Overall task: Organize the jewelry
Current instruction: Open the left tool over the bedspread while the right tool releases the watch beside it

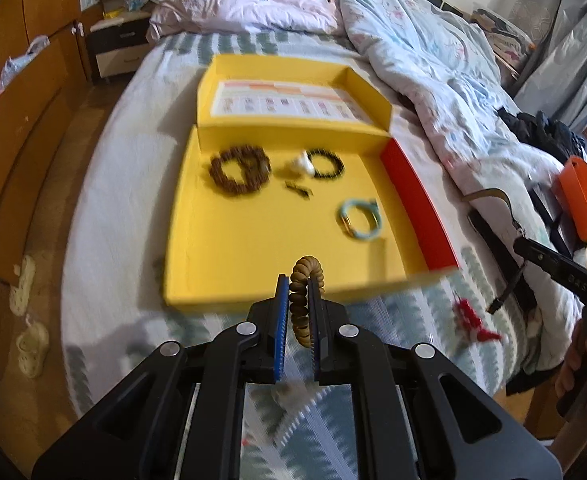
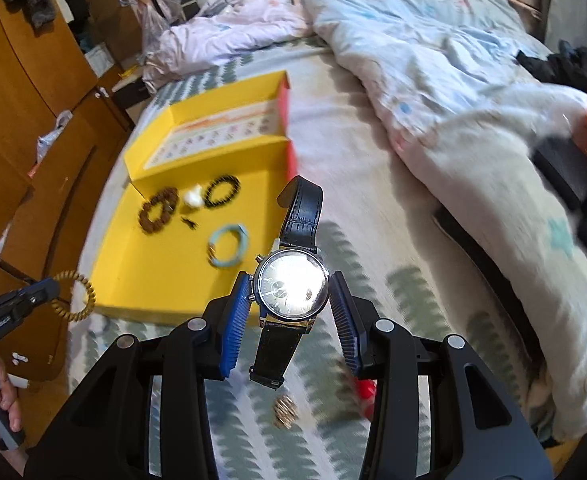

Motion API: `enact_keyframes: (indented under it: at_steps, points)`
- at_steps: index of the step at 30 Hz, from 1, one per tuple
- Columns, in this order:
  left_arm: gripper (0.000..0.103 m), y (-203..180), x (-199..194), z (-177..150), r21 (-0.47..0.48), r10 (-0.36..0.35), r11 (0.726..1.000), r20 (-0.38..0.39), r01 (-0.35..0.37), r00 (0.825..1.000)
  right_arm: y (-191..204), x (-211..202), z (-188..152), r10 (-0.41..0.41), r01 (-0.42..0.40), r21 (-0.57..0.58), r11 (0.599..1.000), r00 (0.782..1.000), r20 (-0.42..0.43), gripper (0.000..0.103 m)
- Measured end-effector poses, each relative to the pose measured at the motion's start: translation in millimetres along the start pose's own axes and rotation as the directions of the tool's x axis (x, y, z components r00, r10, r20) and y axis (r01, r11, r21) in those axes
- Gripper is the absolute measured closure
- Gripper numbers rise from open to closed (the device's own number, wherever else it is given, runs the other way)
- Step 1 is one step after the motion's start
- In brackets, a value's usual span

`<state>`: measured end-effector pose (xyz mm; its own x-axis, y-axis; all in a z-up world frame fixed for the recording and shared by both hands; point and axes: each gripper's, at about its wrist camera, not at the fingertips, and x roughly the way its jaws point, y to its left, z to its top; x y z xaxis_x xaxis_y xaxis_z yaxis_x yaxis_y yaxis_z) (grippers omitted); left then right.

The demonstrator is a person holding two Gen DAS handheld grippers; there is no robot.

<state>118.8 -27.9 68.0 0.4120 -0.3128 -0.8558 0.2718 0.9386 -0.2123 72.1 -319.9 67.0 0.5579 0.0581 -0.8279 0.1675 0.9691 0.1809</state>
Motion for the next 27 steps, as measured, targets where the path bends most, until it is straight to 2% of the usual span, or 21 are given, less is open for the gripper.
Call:
enact_keyframes:
  at_steps: [5, 9, 17, 27]
  points:
    - [0.094, -10, 15, -34, -0.004, -0.010, 1.000, -0.046, 0.010, 0.999, -20, 4, -21, -0.018, 0.019, 0.017, 1.000, 1.000, -0.024, 0.061]
    - [0.094, -8, 32, -48, -0.023, -0.007, 1.000, -0.074, 0.005, 0.997, -34, 11, -26, -0.056, 0.057, 0.027, 0.998, 0.998, -0.034, 0.061]
    - [0.094, 4, 58, -56, -0.046, 0.012, 0.999, -0.108, -0.018, 0.994, -60, 36, -20, -0.063, 0.068, 0.068, 0.995, 0.996, -0.070, 0.061]
    - [0.093, 12, 88, -58, -0.035, 0.071, 0.996, -0.152, -0.078, 0.986, -65, 71, -9, -0.106, 0.114, 0.058, 0.992, 0.986, -0.126, 0.061]
